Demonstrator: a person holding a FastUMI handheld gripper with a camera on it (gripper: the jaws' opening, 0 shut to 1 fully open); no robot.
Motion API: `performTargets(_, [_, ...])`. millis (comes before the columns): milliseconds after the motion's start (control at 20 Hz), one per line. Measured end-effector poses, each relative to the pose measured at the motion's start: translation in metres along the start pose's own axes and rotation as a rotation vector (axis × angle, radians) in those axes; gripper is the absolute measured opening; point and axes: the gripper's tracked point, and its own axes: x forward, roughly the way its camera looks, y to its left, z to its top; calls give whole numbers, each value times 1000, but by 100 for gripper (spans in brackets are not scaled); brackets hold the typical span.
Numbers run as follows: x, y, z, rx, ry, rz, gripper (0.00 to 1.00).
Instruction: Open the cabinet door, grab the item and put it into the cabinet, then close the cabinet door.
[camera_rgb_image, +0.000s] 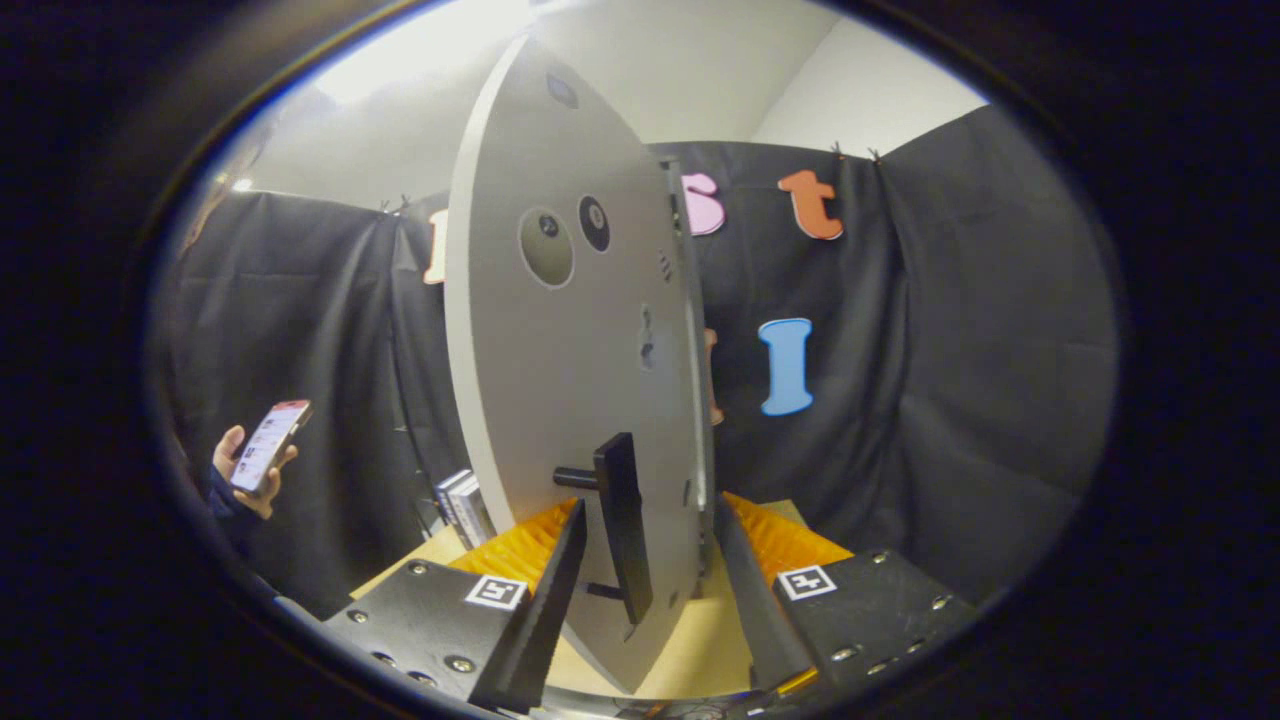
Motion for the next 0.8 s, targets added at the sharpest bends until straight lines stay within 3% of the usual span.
performTargets(500, [50,56,-8,10,37,215,76])
performTargets(800, [66,73,-13,-6,44,236,76])
